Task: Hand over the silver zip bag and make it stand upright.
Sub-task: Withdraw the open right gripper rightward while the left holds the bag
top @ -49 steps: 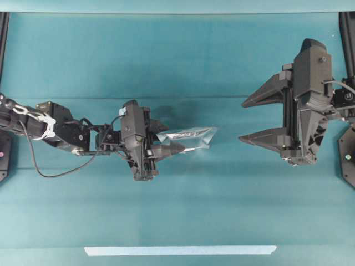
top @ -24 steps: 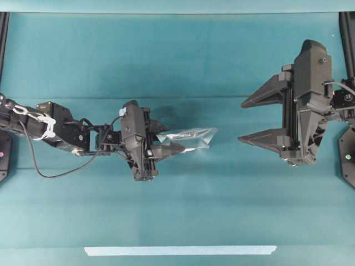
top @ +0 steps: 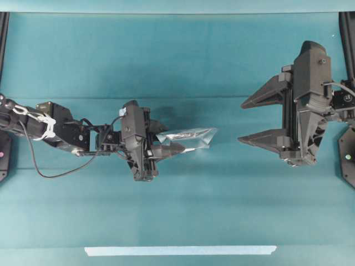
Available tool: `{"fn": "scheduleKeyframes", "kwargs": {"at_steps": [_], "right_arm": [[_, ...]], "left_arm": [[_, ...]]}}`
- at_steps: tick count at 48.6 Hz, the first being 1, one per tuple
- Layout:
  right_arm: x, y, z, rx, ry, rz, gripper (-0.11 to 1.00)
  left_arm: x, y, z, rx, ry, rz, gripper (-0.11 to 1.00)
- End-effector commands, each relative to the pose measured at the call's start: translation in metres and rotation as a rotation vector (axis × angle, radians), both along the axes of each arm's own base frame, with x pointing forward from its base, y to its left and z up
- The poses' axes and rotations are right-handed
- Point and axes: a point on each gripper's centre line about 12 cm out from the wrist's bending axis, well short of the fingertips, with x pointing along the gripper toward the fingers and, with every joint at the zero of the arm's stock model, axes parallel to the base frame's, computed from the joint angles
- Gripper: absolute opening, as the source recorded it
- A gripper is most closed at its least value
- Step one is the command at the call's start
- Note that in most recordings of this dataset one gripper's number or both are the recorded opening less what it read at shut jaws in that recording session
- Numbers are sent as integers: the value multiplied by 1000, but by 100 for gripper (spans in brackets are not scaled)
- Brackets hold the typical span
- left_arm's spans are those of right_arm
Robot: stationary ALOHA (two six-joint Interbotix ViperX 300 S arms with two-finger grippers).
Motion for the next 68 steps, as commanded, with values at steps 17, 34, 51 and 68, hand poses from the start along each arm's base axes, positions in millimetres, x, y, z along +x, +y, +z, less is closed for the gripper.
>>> {"fn": "scheduleKeyframes", "kwargs": {"at_steps": [17, 34, 51, 68], "right_arm": [[1, 0, 5, 11, -40, -6, 86], [0, 0, 5, 12, -37, -7, 86], [0, 0, 4, 17, -37, -9, 86], [0, 0, 4, 17, -37, -9, 86]], "left_arm": [[0, -4, 2, 0, -5, -11, 29], [0, -4, 2, 2, -5, -11, 29], [1, -4, 2, 2, 2, -11, 29], [0, -4, 2, 2, 3, -11, 29]]}}
